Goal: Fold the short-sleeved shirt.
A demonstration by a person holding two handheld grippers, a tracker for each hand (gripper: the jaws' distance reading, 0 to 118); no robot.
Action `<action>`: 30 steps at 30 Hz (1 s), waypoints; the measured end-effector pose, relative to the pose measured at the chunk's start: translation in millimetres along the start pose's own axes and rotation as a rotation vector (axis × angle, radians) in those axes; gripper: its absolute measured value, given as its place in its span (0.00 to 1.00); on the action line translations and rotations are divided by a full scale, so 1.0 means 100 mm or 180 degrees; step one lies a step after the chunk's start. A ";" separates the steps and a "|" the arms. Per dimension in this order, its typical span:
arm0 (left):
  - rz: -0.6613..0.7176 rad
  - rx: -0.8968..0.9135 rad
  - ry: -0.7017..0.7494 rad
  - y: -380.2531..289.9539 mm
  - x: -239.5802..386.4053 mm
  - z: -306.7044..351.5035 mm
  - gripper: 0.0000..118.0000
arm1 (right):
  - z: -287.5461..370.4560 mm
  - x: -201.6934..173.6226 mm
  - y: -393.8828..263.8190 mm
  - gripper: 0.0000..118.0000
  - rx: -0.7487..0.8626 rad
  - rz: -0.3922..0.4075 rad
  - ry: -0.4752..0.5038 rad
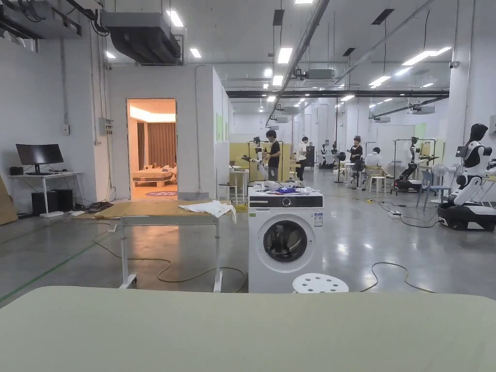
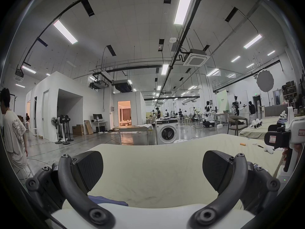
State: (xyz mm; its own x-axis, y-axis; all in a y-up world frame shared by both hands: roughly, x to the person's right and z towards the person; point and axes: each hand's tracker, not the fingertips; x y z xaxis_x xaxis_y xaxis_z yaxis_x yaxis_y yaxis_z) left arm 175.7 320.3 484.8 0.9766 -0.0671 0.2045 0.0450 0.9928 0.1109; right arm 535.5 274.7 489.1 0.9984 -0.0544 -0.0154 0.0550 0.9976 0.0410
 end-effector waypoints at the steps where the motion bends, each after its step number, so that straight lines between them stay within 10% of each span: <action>1: 0.0005 -0.0007 0.0002 0.00 0.00 0.00 1.00 | 0.00 0.00 -0.01 1.00 -0.0013 0.0000 -0.0009; 23: 0.0023 -0.0161 0.0020 -0.12 -0.06 -0.03 1.00 | -0.01 0.06 -0.01 1.00 -0.0141 -0.0109 0.0033; 30: 0.0060 -0.0221 0.0028 -0.12 -0.07 -0.05 1.00 | -0.13 0.06 0.09 1.00 -0.0425 -0.0469 -0.0710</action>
State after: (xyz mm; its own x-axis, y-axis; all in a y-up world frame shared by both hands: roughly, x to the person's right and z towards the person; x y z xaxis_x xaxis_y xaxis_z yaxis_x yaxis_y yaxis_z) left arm 169.0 309.4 477.2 0.9792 -0.0477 0.1972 0.0407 0.9984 0.0391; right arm 541.9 283.7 476.8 0.9588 -0.1923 0.2089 0.2122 0.9741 -0.0775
